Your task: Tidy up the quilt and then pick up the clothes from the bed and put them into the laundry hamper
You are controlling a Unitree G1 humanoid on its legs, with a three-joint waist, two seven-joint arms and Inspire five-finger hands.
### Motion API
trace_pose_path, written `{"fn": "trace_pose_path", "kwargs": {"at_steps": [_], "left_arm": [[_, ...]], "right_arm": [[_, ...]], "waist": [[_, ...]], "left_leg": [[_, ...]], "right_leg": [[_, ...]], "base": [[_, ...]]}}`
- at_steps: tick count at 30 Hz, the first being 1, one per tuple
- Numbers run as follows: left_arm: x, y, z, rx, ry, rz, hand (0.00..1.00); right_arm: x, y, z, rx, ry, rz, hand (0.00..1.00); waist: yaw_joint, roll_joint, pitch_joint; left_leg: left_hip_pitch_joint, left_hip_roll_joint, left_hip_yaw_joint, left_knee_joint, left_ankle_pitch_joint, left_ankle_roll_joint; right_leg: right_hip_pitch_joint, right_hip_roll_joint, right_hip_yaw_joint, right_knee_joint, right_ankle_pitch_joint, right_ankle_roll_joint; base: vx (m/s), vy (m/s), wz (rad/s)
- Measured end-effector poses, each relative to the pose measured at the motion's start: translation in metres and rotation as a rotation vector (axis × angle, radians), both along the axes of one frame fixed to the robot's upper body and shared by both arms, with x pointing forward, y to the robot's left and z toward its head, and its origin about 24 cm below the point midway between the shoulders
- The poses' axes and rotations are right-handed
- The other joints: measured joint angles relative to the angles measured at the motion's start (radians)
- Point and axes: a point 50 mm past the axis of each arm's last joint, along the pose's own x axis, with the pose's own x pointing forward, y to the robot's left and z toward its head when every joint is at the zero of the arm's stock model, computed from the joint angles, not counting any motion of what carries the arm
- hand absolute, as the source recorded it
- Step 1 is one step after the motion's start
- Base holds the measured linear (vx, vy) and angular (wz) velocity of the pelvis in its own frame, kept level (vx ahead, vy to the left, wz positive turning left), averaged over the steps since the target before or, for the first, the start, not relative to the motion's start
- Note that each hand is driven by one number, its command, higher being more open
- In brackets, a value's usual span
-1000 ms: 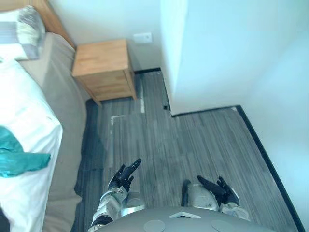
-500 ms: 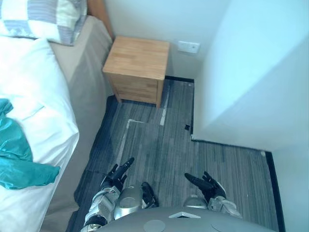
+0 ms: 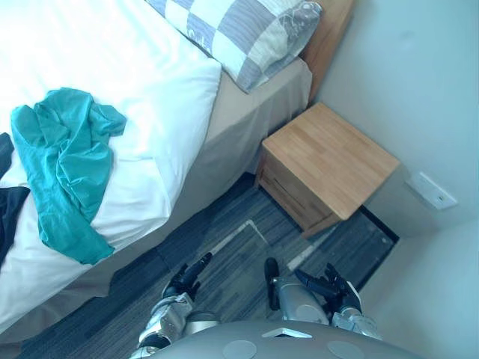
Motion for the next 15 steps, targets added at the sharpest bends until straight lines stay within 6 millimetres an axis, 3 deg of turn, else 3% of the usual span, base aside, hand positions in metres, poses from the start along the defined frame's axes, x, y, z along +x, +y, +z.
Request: {"fn": "trace_pose_path", "kwargs": {"at_steps": [2,4,6,7,9,10,13,15], "left_arm": [[0.002,0.001,0.001,0.034,-0.006,-0.058,1.00],[0.001,0.000,0.001,0.041,-0.017,-0.054,1.00],[0.000,-0.002,0.001,0.038,-0.029,-0.054,1.00],[-0.001,-0.004,0.001,0.035,-0.036,-0.051,1.00],[-0.006,0.000,0.000,0.036,-0.033,-0.046,1.00],[-0.008,0.004,0.000,0.045,-0.034,-0.041,1.00],[-0.018,0.011,-0.001,0.067,-0.017,-0.036,1.00],[-0.019,0.011,-0.002,0.088,0.001,-0.092,1.00]], "right_arm": [[-0.006,0.000,-0.002,0.001,0.026,-0.010,1.00],[-0.011,-0.001,-0.003,-0.008,0.040,-0.022,1.00],[-0.009,-0.003,-0.002,-0.015,0.029,-0.019,1.00],[-0.008,-0.005,-0.001,-0.020,0.021,-0.013,1.00],[-0.009,-0.001,-0.002,-0.014,0.033,-0.007,1.00],[-0.011,0.003,-0.003,-0.003,0.039,-0.011,1.00],[-0.013,0.010,-0.005,0.014,0.044,-0.024,1.00],[-0.019,0.010,-0.007,0.019,0.056,-0.060,1.00]], "waist": [[-0.015,-0.009,0.006],[-0.017,-0.003,0.002],[-0.005,0.006,-0.003],[0.002,0.013,-0.008],[0.003,0.006,-0.033],[0.009,-0.012,-0.040],[0.004,-0.033,-0.069],[-0.003,-0.036,-0.083]], "left_leg": [[-0.079,0.045,0.096,0.127,0.065,0.007],[-0.107,0.080,0.238,0.178,0.050,0.001],[-0.109,0.073,0.337,0.114,0.046,-0.001],[-0.108,0.058,0.365,0.034,0.069,0.014],[-0.081,0.026,0.368,-0.057,0.081,-0.011],[-0.079,0.011,0.371,-0.089,0.090,-0.006],[-0.072,-0.027,0.368,-0.138,0.106,0.002],[-0.068,-0.053,0.352,-0.173,0.124,0.010]], "right_leg": [[0.078,-0.052,-0.105,-0.040,-0.028,-0.011],[0.156,-0.075,-0.182,-0.089,-0.031,-0.015],[0.192,-0.088,-0.227,-0.112,-0.037,-0.006],[0.195,-0.089,-0.248,-0.105,-0.047,0.010],[0.187,-0.100,-0.255,-0.098,-0.054,0.026],[0.189,-0.110,-0.258,-0.112,-0.044,0.037],[0.191,-0.138,-0.275,-0.120,-0.034,0.054],[0.189,-0.163,-0.299,-0.104,-0.043,0.065]], "base": [[0.13,-0.294,1.42],[0.09,-0.162,1.37],[0.04,-0.015,0.85],[0.01,0.100,0.42],[0.04,0.136,0.34],[0.03,0.099,0.19],[0.07,0.089,0.13],[0.10,0.071,0.34]]}}
